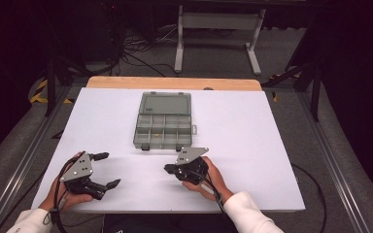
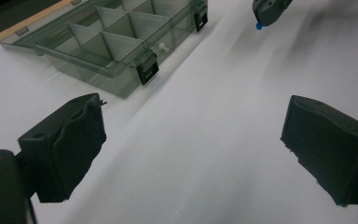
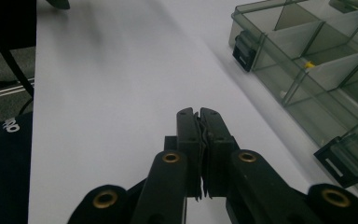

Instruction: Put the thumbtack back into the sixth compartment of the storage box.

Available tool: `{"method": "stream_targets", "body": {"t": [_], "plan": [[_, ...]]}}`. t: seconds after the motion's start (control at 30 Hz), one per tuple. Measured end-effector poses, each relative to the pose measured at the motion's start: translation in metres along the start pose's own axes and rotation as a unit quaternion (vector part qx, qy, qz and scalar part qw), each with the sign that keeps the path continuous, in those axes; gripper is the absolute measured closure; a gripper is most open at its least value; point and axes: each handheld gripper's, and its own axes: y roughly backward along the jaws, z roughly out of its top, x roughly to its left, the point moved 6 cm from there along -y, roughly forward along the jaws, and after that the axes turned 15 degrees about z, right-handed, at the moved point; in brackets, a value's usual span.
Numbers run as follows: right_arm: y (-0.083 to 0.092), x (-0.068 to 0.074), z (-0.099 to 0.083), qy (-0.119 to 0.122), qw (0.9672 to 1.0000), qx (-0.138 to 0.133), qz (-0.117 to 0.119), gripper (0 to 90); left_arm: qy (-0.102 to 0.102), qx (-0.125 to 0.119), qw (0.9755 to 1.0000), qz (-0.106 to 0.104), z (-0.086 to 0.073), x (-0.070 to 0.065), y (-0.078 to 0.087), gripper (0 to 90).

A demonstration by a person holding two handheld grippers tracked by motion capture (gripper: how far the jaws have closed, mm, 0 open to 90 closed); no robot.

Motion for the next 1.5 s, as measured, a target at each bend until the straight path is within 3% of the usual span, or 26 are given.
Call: {"method": "stream_targets", "body": {"t": [0.77, 1.5], "plan": [[-0.004, -0.019, 0.03, -0.003, 0.9993, -0.03, -0.023, 88.2, 0.012, -0.004, 0.9999, -0.002, 0.0, 0.001, 0.0, 6.6], [-0.016, -0.04, 0.056, -0.004, 0.9988, -0.029, -0.039, 88.2, 0.012, -0.005, 0.9999, -0.001, 0.0, 0.001, 0.0, 6.4]]}}
